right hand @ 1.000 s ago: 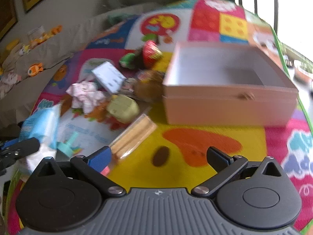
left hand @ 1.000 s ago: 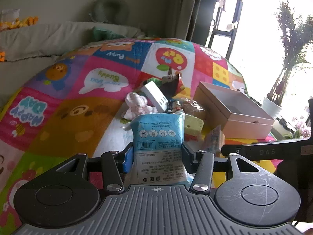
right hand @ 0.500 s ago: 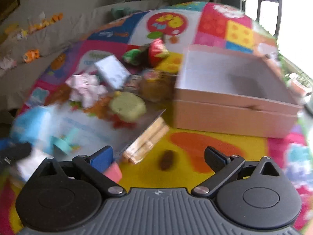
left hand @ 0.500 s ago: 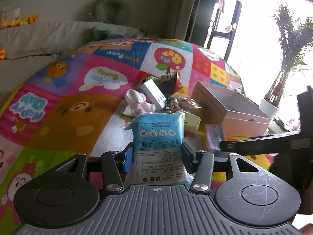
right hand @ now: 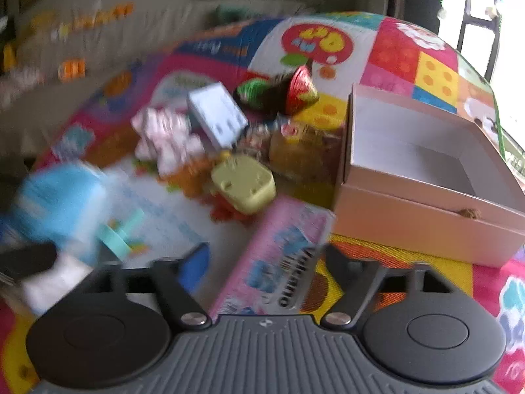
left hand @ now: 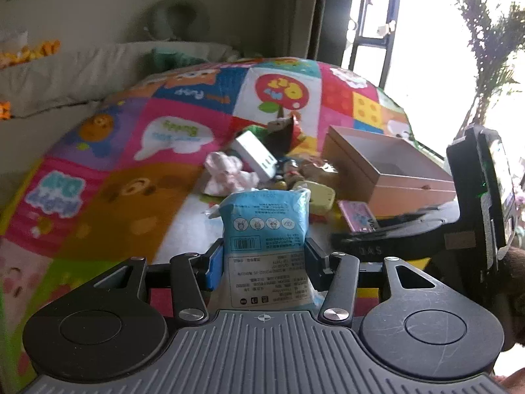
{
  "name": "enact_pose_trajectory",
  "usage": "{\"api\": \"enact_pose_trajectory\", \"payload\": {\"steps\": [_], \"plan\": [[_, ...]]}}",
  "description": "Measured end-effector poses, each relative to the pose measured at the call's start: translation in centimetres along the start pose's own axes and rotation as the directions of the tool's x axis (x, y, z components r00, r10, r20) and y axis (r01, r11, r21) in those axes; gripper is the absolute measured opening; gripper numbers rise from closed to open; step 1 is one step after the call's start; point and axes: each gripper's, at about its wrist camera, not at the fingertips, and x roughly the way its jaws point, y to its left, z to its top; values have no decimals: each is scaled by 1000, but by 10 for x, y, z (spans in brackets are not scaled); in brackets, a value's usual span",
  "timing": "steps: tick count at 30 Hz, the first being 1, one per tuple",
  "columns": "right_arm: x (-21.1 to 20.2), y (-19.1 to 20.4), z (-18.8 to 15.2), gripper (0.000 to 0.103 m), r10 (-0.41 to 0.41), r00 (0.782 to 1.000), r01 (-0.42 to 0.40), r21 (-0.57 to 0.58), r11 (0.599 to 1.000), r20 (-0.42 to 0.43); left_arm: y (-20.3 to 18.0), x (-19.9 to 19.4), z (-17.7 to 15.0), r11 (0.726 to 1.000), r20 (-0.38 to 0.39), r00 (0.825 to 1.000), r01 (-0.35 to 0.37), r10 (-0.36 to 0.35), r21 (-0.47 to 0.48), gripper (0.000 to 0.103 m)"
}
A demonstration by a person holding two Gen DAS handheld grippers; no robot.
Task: Organize objects
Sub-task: 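Drop the snack packet into the pink box while the right gripper grasps the pink Volcano box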
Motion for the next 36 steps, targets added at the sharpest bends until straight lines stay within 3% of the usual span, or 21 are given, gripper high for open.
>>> {"api": "enact_pose_trajectory", "payload": {"steps": [2, 4, 8, 10, 13, 17, 21, 23, 25, 26, 28, 33, 36], "plan": [[-6, -12, -4, 44, 53, 999, -53, 11, 999, -8, -1, -4, 5, 1000, -6, 1000, -11, 11, 7, 54], [-20, -27, -10, 43, 77, 997, -77, 22, 997, -3, -6, -3, 17, 1000, -8, 1000, 5, -5, 10, 54], [-68, -67, -24, 43, 99, 990, -104, 50, 993, 97, -47, 9, 61, 991, 40, 996, 77, -82, 108, 54], [-90, -84, -29, 43, 91, 984, -102, 68, 992, 156, -77, 28, 90, 978, 60, 991, 110, -123, 175, 54], [-117, -112, -34, 41, 48, 967, -78, 110, 991, 252, -125, 83, 132, 967, 31, 989, 135, -145, 214, 54], [-136, -136, -48, 39, -17, 939, -40, 159, 987, 343, -178, 166, 157, 961, -15, 997, 73, -71, 268, 54], [-135, -154, -63, 34, -25, 943, -42, 196, 980, 331, -204, 229, 141, 939, -123, 992, 8, 36, 344, 55], [-131, -162, -70, 35, -23, 950, -42, 201, 979, 312, -210, 233, 127, 924, -195, 980, 44, 34, 380, 56], [-128, -170, -76, 43, 4, 959, -62, 196, 979, 282, -214, 230, 113, 907, -283, 959, 91, 32, 411, 59], [-125, -173, -78, 54, 28, 965, -80, 190, 978, 262, -214, 225, 109, 906, -295, 955, 100, 29, 412, 58], [-120, -173, -81, 59, 64, 969, -110, 183, 977, 239, -211, 217, 110, 911, -309, 951, 103, 27, 399, 60], [-105, -153, -74, 65, 140, 970, -175, 171, 970, 199, -176, 170, 130, 970, -155, 986, 102, -69, 220, 58], [-91, -137, -66, 65, 146, 976, -170, 151, 974, 160, -153, 141, 134, 984, -84, 991, 115, -104, 133, 58]]}}
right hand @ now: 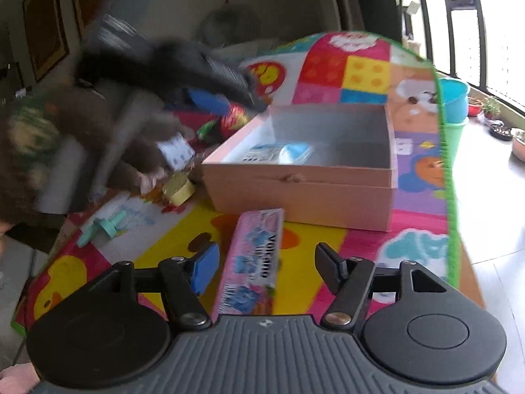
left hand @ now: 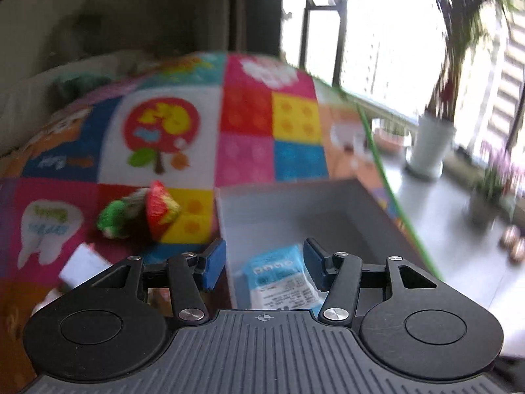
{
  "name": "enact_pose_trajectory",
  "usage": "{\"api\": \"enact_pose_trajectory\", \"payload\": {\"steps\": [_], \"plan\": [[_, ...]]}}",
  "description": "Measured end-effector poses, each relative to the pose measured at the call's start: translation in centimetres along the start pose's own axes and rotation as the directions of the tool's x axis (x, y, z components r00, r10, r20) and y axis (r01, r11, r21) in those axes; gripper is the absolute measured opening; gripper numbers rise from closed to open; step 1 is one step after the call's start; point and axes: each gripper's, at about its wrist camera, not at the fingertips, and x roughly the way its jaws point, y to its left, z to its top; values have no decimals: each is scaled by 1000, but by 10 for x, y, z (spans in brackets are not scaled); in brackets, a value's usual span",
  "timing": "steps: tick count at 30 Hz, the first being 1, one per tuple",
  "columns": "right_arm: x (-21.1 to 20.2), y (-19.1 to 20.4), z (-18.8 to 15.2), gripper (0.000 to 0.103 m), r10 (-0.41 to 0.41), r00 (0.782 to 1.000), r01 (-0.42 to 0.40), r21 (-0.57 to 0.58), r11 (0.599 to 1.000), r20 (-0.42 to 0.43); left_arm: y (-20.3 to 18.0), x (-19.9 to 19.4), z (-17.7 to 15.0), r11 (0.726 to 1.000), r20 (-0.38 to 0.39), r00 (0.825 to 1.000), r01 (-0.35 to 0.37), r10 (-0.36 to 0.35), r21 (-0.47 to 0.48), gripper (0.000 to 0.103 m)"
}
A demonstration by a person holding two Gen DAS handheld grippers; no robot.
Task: Organize objects
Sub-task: 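Drop the snack packet into the pink box while the right gripper grasps the pink Volcano box, then lower the pink Volcano box into the pink box and open the right gripper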
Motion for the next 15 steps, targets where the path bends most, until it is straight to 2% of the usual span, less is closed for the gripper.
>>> {"api": "enact_pose_trajectory", "payload": {"steps": [3, 4, 5, 7, 8, 9, 11, 13, 15], "plan": [[26, 14, 2, 63, -7, 997, 5, -25, 1000, -76, 21, -31, -16, 999, 39, 999, 11, -9, -53, 58], [33, 19, 1, 58, -14, 995, 9, -46, 999, -102, 27, -40, -23, 998, 44, 999, 11, -8, -62, 58], [42, 24, 0, 47, -32, 991, 22, -76, 997, -131, 33, -47, -32, 998, 42, 999, 13, -10, -68, 57], [46, 34, -1, 44, -82, 989, 63, -150, 987, -125, 43, -63, -56, 997, 17, 1000, 25, -24, -75, 56], [45, 36, 1, 44, -79, 987, 57, -153, 986, -140, 48, -67, -68, 997, -1, 999, 36, -36, -75, 56], [42, 36, 4, 44, -58, 986, 38, -132, 991, -154, 52, -72, -82, 996, -25, 999, 45, -47, -77, 56], [32, 29, 21, 44, 36, 984, -43, -40, 998, -177, 61, -75, -105, 994, -73, 996, 51, -58, -94, 56], [19, 17, 45, 44, 124, 980, -116, 61, 991, -154, 70, -79, -125, 993, -86, 995, 39, -49, -115, 56], [9, 8, 73, 44, 116, 989, -107, 103, 989, -94, 80, -85, -138, 990, -78, 996, 36, -47, -137, 56]]}}
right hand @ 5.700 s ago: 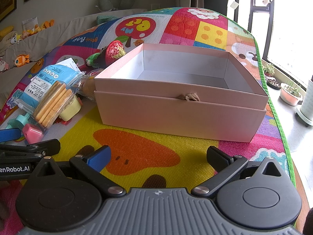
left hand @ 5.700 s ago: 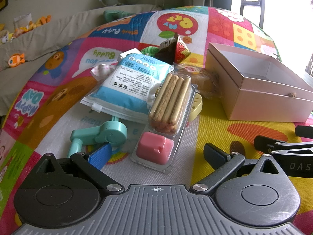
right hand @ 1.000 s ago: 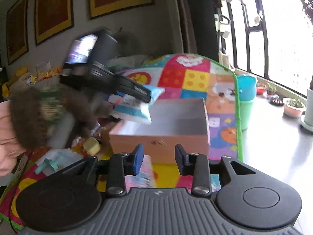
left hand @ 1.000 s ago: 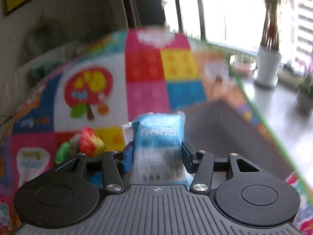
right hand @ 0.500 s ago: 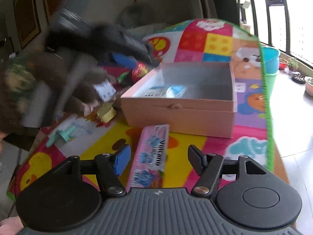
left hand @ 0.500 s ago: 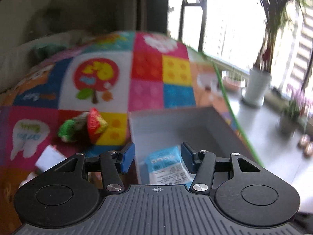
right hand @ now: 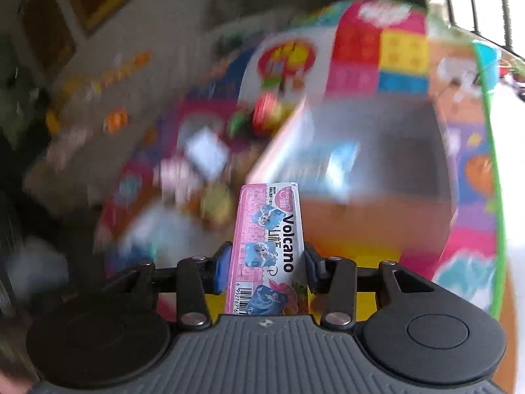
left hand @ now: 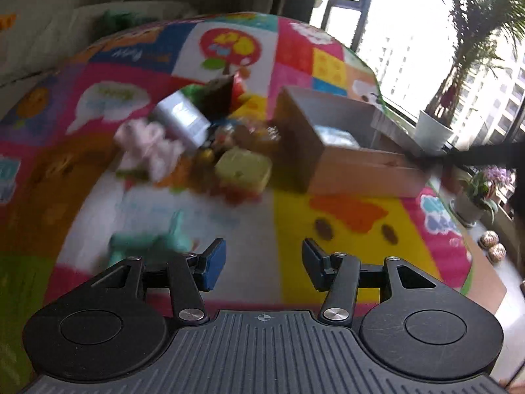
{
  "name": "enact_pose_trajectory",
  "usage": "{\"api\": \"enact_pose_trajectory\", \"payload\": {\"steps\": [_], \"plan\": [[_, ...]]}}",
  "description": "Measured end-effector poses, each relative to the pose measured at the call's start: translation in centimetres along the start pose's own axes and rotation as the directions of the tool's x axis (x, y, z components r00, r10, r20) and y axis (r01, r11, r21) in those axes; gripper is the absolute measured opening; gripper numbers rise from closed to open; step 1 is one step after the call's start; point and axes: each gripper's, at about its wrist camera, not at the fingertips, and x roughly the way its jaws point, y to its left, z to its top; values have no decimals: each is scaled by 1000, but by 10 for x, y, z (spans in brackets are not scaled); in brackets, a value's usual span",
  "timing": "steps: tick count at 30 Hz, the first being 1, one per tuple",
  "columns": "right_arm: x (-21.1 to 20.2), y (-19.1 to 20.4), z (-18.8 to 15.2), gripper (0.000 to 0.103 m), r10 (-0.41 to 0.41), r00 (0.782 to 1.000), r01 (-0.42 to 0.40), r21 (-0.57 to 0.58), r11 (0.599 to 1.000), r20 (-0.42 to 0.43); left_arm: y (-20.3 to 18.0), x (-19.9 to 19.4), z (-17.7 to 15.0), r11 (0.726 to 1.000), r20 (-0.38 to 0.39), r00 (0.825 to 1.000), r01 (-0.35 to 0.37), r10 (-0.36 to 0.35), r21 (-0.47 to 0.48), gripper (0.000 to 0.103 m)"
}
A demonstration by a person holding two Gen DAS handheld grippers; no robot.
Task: Organize objects
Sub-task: 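Lower the pink Volcano box into the pink box and open the right gripper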
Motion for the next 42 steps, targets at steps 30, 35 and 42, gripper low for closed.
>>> {"api": "enact_pose_trajectory", "payload": {"steps": [30, 35, 42], "plan": [[14, -14, 13, 94, -244, 944, 254, -17, 967, 220, 41, -14, 6, 997, 128, 991, -17, 27, -81, 56], [12, 5, -43, 99, -242, 941, 273, -106, 956, 234, 23, 7, 46, 998, 136, 990, 46, -38, -52, 56], [27, 12, -78, 100, -215, 946, 253, -135, 958, 243, 18, 91, 120, 989, 36, 998, 59, -55, -137, 56]]}}
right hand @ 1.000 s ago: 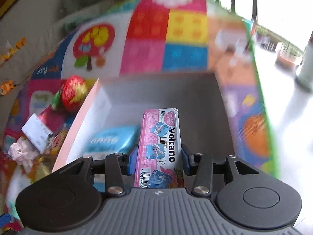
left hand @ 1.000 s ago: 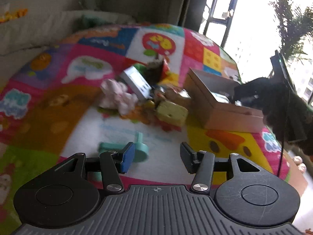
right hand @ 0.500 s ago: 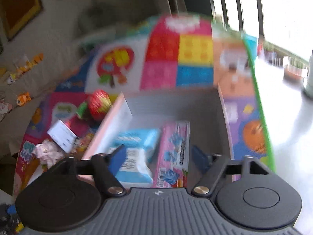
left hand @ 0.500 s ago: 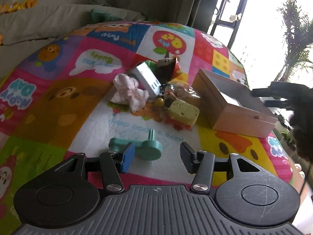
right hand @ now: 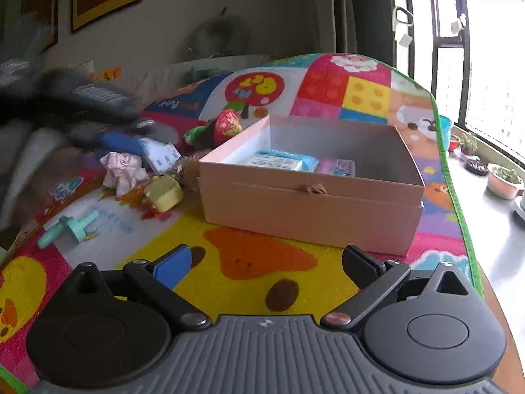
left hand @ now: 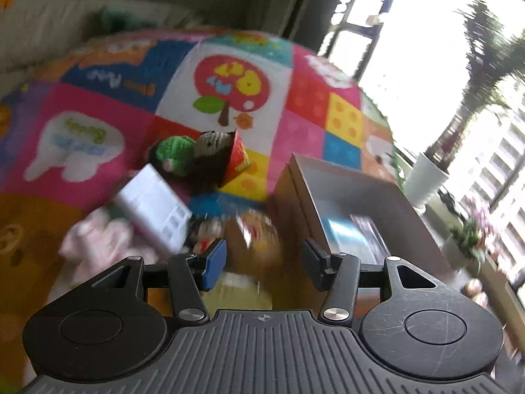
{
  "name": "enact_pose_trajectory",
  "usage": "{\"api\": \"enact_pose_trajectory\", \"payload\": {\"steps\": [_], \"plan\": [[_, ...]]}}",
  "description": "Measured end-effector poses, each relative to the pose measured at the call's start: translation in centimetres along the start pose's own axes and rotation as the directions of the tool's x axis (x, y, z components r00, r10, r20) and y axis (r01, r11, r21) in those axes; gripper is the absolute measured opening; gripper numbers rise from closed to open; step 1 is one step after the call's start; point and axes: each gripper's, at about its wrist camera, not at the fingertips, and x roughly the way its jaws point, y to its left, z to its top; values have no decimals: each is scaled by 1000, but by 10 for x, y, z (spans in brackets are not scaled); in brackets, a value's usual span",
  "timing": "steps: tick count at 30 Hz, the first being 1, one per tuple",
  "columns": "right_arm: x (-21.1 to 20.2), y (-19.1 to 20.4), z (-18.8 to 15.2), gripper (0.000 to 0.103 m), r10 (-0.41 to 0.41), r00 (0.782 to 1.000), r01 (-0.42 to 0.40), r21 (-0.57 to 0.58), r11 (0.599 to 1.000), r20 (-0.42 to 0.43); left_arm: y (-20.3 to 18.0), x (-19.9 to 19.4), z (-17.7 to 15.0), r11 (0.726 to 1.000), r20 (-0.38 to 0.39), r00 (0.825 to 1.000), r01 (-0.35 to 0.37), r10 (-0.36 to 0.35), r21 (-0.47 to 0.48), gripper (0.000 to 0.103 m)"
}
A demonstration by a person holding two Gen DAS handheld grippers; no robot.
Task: Organize objects
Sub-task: 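Lower the pink Volcano box into the pink box and open the right gripper, then grasp the wrapped bread roll with the left gripper and lift it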
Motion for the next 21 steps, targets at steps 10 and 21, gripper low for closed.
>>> {"api": "enact_pose_trajectory", "payload": {"steps": [10, 21], "plan": [[-14, -16, -6, 103, 2, 995, -14, 110, 994, 104, -14, 91, 25, 985, -108, 983, -135, 146, 108, 49], [-14, -22, -6, 103, 2, 993, -19, 144, 989, 119, -23, -29, -62, 972, -191, 981, 72, -29, 226, 49]]}}
